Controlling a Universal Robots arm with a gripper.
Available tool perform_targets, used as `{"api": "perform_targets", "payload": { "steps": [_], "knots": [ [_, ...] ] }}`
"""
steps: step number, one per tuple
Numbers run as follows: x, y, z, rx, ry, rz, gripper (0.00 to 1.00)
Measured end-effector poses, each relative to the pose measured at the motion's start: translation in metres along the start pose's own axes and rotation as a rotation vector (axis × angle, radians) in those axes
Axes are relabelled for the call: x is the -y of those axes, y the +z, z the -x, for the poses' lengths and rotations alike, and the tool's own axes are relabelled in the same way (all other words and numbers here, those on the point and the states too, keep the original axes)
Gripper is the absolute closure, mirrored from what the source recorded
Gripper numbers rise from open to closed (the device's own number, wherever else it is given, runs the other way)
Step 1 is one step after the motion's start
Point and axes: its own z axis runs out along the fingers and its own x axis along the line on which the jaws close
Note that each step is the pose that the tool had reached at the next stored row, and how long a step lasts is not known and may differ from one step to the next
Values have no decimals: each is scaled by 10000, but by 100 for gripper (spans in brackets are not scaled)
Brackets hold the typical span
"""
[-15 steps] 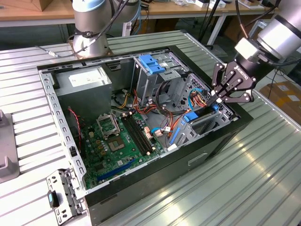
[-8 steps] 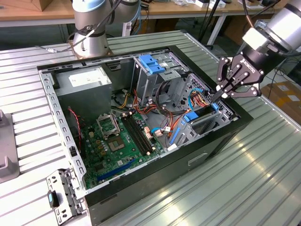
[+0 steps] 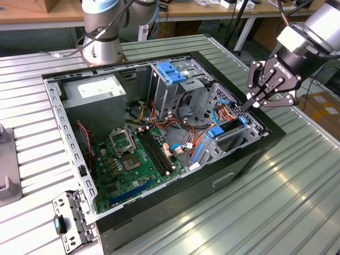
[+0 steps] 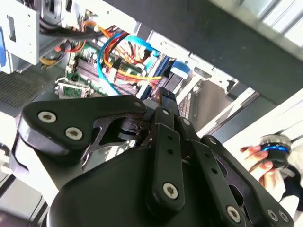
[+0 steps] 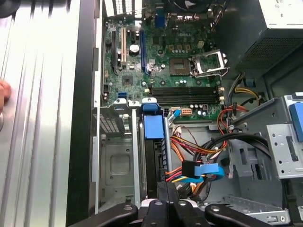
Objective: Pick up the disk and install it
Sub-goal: 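Insert the first disk wire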
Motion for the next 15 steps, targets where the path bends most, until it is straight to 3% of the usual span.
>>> {"api": "perform_targets", "payload": {
  "steps": [3, 12, 13, 14, 15],
  "knots": [
    [0, 1, 0, 30, -55, -523, 90],
    [-1, 1, 0, 107, -200, -1911, 90],
    [-2, 1, 0, 120, -225, -2138, 90],
    [-4, 2, 0, 127, -239, -2273, 90],
    [-5, 3, -1, 133, -246, -2348, 90]
  ]
}}
